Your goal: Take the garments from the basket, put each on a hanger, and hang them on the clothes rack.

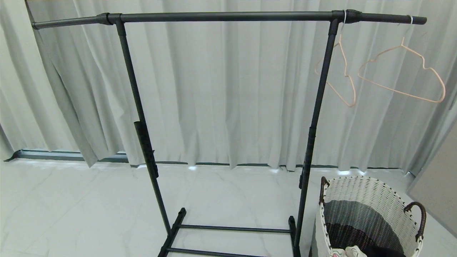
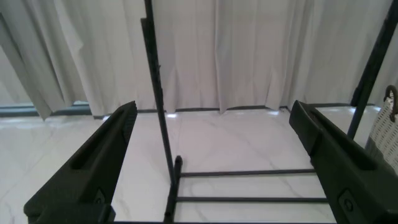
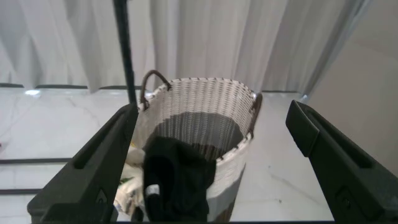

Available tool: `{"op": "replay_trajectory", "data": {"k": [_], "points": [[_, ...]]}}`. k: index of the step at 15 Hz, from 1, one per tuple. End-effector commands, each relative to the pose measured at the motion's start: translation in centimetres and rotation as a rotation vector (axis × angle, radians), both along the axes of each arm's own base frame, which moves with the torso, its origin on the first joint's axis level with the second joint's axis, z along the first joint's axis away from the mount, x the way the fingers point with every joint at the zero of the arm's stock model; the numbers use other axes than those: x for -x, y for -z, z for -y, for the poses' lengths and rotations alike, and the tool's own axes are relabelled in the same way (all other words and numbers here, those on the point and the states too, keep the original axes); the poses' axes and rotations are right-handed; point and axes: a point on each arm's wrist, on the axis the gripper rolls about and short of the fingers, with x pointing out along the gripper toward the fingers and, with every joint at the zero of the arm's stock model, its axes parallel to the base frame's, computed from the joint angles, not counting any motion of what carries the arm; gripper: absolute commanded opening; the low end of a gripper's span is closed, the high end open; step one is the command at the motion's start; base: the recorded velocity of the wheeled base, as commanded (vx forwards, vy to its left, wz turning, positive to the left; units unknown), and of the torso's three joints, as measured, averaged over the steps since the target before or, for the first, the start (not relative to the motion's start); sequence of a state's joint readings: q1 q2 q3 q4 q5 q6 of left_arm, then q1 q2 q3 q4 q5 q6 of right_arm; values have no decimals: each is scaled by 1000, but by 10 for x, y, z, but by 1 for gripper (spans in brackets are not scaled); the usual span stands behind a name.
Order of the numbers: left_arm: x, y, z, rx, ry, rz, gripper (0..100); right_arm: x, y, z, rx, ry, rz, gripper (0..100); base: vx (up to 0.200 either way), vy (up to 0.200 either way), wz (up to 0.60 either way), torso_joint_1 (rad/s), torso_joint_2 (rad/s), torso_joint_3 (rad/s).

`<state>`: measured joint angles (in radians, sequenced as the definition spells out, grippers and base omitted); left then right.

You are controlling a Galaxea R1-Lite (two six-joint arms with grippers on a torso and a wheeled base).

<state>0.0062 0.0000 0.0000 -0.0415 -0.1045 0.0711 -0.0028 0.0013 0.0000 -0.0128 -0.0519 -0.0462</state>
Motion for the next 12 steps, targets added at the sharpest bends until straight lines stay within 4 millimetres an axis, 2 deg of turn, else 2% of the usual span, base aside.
{"op": "replay_trajectory", "data": {"k": [1, 8, 9, 10, 12], "points": [[0, 0, 0, 2, -3, 1, 100, 0, 0, 0, 3, -1, -2, 100, 0, 0, 0, 0, 0, 0], [0, 0, 0, 4, -5, 1, 100, 0, 0, 0, 11, -13, 2, 100, 0, 0, 0, 0, 0, 0], [0, 0, 0, 2, -5, 1, 100, 1, -3, -2, 9, -81, 14, 100, 0, 0, 0, 0, 0, 0], [0, 0, 0, 4, -5, 1, 100, 5, -24, -4, -16, -189, 52, 100, 0, 0, 0, 0, 0, 0], [0, 0, 0, 4, -5, 1, 100, -7, -64, -4, -47, -266, -20, 100, 0, 0, 0, 0, 0, 0]]}}
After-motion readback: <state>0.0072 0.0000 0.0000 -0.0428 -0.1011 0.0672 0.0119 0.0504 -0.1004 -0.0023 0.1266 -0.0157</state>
